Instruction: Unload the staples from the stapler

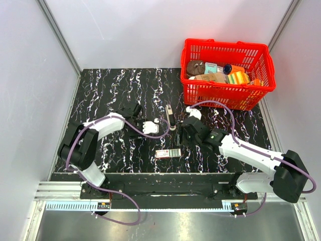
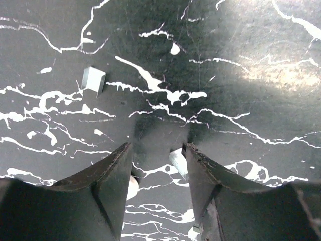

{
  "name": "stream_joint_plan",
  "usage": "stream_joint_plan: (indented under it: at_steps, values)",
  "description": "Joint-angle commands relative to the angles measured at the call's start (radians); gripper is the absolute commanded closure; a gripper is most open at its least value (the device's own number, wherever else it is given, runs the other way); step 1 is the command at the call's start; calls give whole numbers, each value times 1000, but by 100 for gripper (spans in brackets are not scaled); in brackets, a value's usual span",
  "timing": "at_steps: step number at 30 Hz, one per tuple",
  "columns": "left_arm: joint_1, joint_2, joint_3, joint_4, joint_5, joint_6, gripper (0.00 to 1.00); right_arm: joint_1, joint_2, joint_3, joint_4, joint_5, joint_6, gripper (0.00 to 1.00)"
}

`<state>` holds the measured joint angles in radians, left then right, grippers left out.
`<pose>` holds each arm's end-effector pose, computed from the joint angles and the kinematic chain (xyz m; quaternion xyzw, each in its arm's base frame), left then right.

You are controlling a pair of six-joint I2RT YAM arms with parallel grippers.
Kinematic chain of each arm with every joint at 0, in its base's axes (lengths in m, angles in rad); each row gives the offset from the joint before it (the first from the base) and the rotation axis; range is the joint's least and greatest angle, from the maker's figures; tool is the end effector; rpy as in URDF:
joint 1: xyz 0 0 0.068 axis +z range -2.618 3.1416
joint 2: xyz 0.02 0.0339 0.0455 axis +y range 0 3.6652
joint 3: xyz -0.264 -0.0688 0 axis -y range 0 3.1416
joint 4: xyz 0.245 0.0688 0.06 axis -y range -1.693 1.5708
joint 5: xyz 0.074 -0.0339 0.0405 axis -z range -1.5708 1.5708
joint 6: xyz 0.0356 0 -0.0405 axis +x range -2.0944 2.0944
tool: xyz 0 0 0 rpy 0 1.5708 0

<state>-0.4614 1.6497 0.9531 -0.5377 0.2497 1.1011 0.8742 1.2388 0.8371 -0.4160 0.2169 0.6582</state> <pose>0.2674 -0.1428 0.1631 0.7036 0.6799 -0.0643 0.1963 0.1710 0.1924 0.2432 -0.0601 0.9234 0.1809 0.3332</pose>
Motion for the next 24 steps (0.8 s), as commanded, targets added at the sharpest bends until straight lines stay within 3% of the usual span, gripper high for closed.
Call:
stream_joint_plan:
  at_steps: [1,6,16,24]
  values:
    - [27,-43,39,-65,54,-6,48,-11,-32,0,5,-7,-12,36]
    - [27,-67,41,-119,85,-29,46,-11,-30,5,8,-5,-17,36]
    - [26,-33,10,-76,54,-104,47,-11,-39,5,3,-5,-19,36]
    - [27,12,10,-21,-12,-167,54,-11,-38,11,2,-4,-26,37]
